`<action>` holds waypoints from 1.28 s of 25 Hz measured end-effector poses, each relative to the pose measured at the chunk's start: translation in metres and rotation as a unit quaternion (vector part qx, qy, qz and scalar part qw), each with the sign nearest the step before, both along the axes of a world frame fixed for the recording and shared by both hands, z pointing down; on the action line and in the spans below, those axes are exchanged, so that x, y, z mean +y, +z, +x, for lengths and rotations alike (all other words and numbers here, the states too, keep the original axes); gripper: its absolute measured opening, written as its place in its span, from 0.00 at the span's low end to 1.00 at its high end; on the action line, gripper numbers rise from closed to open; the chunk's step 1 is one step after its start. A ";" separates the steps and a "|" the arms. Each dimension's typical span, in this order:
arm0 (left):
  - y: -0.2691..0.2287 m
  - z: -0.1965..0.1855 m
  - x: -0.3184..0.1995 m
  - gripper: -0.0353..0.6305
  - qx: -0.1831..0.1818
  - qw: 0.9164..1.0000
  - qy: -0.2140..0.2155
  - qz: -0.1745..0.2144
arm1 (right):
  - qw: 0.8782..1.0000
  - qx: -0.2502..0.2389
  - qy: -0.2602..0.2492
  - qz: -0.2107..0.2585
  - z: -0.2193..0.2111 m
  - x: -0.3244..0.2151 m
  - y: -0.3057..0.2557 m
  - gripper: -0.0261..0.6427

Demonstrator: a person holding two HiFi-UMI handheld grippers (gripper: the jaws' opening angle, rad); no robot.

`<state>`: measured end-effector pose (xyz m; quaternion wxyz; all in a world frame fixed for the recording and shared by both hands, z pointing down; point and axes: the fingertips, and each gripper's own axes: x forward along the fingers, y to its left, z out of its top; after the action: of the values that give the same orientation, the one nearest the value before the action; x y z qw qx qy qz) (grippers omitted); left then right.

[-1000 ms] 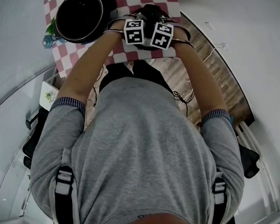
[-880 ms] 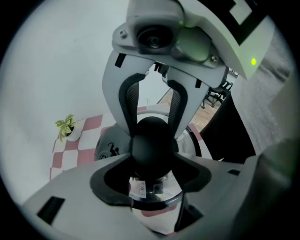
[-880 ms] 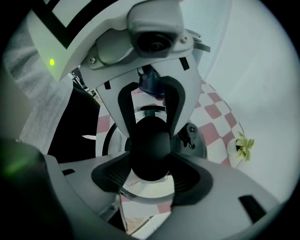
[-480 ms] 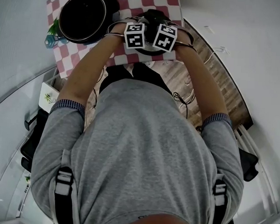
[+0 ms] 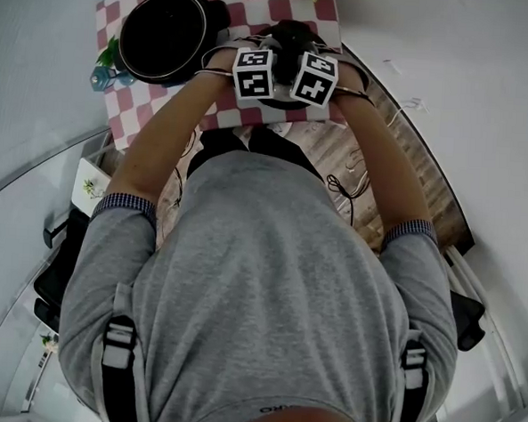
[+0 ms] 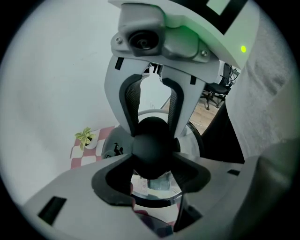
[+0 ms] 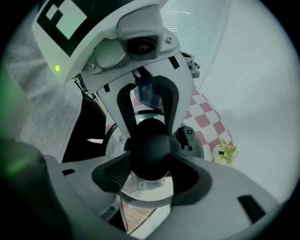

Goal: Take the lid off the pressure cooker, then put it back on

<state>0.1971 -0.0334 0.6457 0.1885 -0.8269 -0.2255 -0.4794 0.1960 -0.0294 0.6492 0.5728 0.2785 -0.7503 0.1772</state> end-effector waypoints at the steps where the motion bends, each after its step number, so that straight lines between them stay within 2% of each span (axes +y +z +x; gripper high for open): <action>1: -0.005 0.001 -0.001 0.47 0.002 1.000 -0.001 0.004 | 1.000 0.002 -0.001 0.004 0.001 -0.001 -0.005 0.44; 10: -0.057 0.010 -0.012 0.47 0.030 0.999 -0.004 0.030 | 0.999 0.024 -0.007 0.037 0.010 -0.013 -0.057 0.44; 18: -0.096 0.012 -0.015 0.47 0.043 0.998 0.003 0.042 | 0.998 0.035 -0.009 0.049 0.012 -0.016 -0.097 0.44; 27: -0.152 -0.003 -0.040 0.47 0.063 0.996 0.000 0.068 | 0.995 0.046 -0.014 0.083 -0.002 -0.041 -0.153 0.44; 32: -0.169 -0.024 -0.063 0.47 0.061 0.995 -0.002 0.084 | 0.994 0.046 -0.019 0.098 -0.024 -0.065 -0.170 0.44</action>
<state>0.1726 -0.0966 0.4771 0.2695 -0.8364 -0.1708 -0.4457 0.1722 -0.0942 0.4788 0.5798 0.3274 -0.7419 0.0788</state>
